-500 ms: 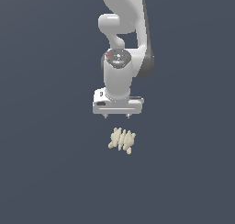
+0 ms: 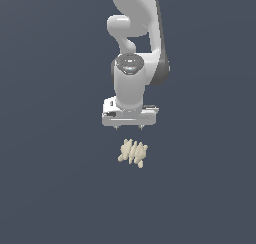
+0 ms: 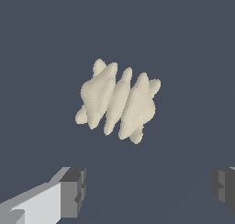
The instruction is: Pick up the object and move it to a goal position.
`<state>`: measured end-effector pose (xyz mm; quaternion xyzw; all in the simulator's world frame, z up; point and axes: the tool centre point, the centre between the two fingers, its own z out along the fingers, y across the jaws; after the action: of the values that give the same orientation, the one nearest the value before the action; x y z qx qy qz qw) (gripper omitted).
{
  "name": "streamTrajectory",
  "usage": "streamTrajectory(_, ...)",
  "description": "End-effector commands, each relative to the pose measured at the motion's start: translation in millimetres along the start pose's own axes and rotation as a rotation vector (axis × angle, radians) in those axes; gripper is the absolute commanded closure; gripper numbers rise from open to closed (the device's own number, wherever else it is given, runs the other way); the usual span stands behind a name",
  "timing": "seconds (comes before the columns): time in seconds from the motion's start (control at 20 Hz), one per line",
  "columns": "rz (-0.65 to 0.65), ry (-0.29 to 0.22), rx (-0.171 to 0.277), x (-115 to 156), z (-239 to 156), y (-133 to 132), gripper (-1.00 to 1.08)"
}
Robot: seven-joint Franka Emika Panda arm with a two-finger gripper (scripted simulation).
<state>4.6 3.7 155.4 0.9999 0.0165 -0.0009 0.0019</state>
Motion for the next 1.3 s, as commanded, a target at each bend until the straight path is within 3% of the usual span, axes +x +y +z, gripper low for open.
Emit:
streamTrajectory(0.0,-0.011,0.000,0.005,1.0,0.8,-2.8,-1.00)
streamTrajectory(0.7,0.001,-0.036,-0.025,9.3,10.3,-8.1,-1.00)
streamTrajectory(1.0,0.022,-0.085,-0.083,20.7,24.8,-15.1,-1.00)
streamTrajectory(1.25,0.050,-0.135,-0.166,32.5,41.4,-23.2,-1.00)
